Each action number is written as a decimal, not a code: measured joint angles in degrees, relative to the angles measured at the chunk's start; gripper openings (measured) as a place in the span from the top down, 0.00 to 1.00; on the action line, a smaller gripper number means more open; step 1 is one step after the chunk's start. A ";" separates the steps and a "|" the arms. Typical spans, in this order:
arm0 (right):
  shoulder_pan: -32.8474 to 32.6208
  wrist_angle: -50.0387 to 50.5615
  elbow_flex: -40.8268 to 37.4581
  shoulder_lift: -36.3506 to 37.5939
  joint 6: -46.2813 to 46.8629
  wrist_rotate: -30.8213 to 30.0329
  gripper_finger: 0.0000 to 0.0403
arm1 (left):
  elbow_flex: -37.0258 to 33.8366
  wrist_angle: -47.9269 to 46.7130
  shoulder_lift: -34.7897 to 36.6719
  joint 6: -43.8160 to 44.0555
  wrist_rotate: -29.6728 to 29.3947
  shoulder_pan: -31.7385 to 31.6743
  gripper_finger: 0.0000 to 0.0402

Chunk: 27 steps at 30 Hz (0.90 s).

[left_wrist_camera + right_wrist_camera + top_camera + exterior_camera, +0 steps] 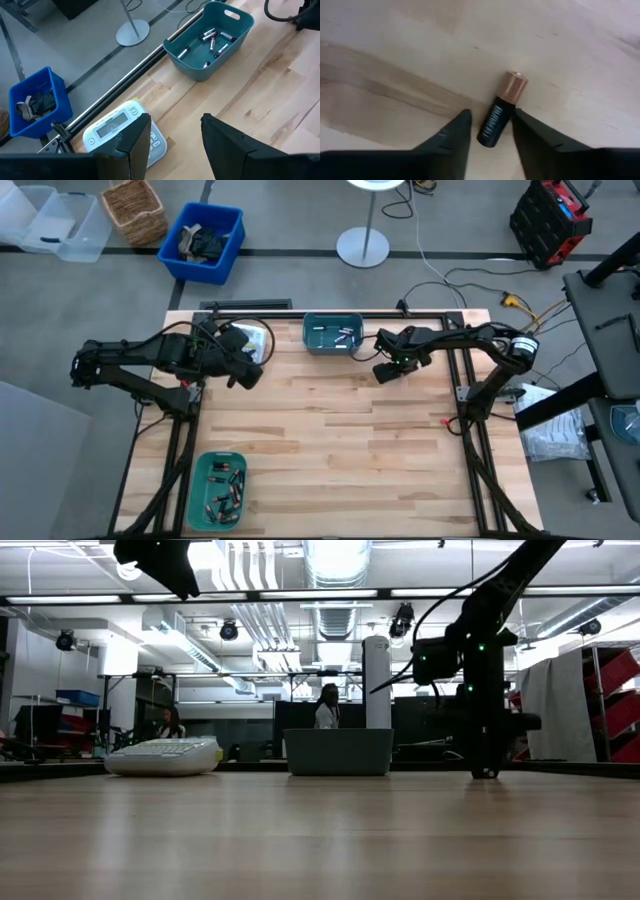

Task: Sort batteries
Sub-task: Put the brown battery into the green bin

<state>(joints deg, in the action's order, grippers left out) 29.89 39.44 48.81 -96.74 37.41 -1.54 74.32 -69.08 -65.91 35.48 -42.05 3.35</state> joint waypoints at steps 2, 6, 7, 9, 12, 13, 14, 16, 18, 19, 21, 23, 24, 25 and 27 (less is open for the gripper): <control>-0.17 -0.15 0.08 -0.97 -0.85 0.11 0.74 | 0.00 0.02 0.00 0.00 -0.04 -0.02 0.61; -0.78 -0.58 0.01 -0.59 -2.52 0.26 0.92 | 0.00 0.36 0.00 0.11 0.01 -0.02 0.61; -0.86 -0.74 -0.06 0.13 -2.68 0.17 0.92 | 0.00 0.89 0.00 0.11 0.28 -0.02 0.61; -1.15 -0.86 -0.13 2.28 -2.63 0.03 0.92 | 0.00 2.30 0.02 -0.59 1.52 0.02 0.61; -1.84 -0.71 -0.30 7.25 -2.23 -0.17 0.92 | 0.00 6.02 0.07 -5.52 6.88 0.09 0.61; -2.36 -0.26 -0.58 9.26 -2.01 -0.13 0.92 | 0.00 7.76 0.07 -8.16 9.87 0.09 0.61; -2.95 0.44 -0.58 11.82 -1.31 0.09 0.92 | 0.00 9.83 0.07 -10.88 12.96 0.09 0.61; -4.33 1.70 -0.24 17.95 0.19 0.15 0.92 | 0.00 14.60 0.07 -15.97 19.48 0.09 0.61; -6.41 3.63 -0.30 23.75 1.61 0.08 0.92 | 0.00 19.61 0.02 -20.58 24.89 -0.08 0.61; -7.66 3.95 -0.43 26.40 2.64 0.04 0.92 | 0.00 21.61 -0.05 -22.50 26.22 -0.16 0.61; -10.20 2.96 -0.40 32.18 4.44 -0.02 0.92 | 0.00 24.38 -0.52 -25.42 26.54 -0.55 0.61; -13.18 1.53 -0.32 37.06 5.40 -0.78 0.92 | 0.00 25.90 -1.28 -27.48 26.54 -1.67 0.61; -14.86 0.39 -0.30 38.97 5.90 -1.92 0.92 | 0.00 26.72 -1.79 -28.33 26.54 -2.33 0.61; -16.53 -1.04 -0.30 40.43 6.26 -3.40 0.92 | 0.00 27.66 -2.42 -29.00 26.62 -3.01 0.61; -19.90 -3.73 0.19 42.21 6.56 -6.77 0.92 | 0.00 29.58 -3.77 -30.56 28.54 -4.37 0.61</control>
<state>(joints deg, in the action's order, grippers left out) 9.99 35.70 49.00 -54.53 43.97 -8.31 74.32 -39.49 -69.68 4.93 -13.50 -1.02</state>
